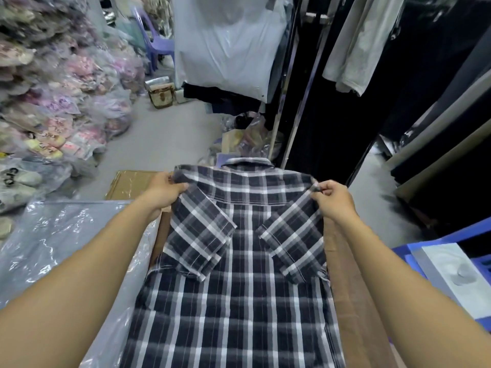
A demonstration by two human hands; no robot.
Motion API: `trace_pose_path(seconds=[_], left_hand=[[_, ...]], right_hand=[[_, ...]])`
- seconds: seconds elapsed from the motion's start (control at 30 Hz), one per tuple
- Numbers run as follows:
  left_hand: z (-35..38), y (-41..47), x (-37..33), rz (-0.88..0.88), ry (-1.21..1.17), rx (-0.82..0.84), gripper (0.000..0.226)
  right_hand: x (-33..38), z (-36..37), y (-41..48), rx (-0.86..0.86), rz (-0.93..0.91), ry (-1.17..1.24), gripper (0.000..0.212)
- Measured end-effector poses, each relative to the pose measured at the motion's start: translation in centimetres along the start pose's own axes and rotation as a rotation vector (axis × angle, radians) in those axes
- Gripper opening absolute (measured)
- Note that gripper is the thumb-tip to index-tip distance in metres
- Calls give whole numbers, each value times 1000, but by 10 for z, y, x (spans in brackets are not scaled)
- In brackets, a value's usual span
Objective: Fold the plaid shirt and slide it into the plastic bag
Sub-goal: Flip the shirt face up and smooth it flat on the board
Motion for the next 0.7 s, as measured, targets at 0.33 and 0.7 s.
trace_pose_path(seconds=[0.33, 0.7], left_hand=[[-23, 21, -99, 344, -225, -75, 15], [-28, -5, 18, -6, -240, 352, 47]], right_hand=[[78, -54, 39, -209, -196, 487, 13], [-12, -25, -19, 134, -82, 665, 25]])
Point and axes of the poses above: each hand's wrist, its own y-axis towards the middle knuckle, its own z-axis out of the palm, x = y × z, the point moved 2 cm from there along y, towards the middle knuckle, and after that the axes turned 7 degrees about -z, right-handed, at the moved point
